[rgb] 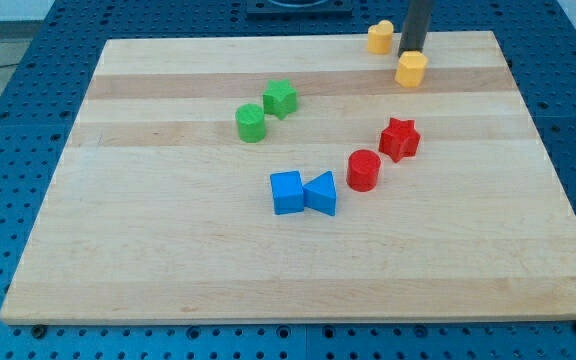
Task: Move the hexagon towards the red star
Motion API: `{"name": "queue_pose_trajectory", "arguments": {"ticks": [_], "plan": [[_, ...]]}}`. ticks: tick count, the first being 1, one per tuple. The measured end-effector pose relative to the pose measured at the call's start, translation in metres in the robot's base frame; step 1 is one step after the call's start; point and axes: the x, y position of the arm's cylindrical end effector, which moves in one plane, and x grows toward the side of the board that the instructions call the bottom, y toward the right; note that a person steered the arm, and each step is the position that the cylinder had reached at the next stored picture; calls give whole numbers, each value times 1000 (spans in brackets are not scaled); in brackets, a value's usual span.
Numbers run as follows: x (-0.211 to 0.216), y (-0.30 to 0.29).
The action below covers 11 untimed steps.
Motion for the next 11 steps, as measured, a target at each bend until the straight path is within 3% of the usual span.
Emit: {"name": "queue_pose_trajectory", "arguments": {"ticks": [1,3,6,8,11], "plan": [[28,8],[44,31],[30,-14],[67,-16],[72,-16]]}}
